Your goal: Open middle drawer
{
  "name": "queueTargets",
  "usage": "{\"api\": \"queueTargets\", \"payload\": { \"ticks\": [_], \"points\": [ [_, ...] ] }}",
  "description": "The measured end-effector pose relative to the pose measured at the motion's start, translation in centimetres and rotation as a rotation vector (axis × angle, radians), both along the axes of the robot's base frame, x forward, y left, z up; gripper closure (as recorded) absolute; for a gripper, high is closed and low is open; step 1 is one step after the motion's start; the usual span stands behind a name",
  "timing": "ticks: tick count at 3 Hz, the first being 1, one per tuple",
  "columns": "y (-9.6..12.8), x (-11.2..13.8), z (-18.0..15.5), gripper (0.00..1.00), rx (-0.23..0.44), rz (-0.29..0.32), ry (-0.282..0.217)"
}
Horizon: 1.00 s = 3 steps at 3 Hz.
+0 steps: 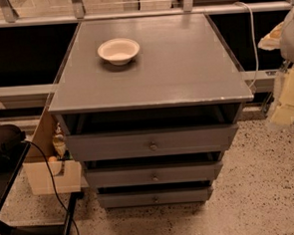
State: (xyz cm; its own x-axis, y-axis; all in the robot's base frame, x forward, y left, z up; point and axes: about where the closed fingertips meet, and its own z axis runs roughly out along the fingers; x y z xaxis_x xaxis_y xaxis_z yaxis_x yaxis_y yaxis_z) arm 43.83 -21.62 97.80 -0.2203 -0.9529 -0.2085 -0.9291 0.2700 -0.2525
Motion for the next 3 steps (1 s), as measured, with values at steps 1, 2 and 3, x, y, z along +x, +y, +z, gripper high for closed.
{"api": "queueTargets", "payload": {
  "ticks": [1,2,3],
  "points": [
    [0.0,0.0,0.0,0.00,0.000,0.000,0.000],
    [0.2,-0.1,-1.0,0.00,0.009,-0.004,0.006],
    [0.1,-0.3,-2.5,0.00,0.017,-0.017,0.014]
  ]
}}
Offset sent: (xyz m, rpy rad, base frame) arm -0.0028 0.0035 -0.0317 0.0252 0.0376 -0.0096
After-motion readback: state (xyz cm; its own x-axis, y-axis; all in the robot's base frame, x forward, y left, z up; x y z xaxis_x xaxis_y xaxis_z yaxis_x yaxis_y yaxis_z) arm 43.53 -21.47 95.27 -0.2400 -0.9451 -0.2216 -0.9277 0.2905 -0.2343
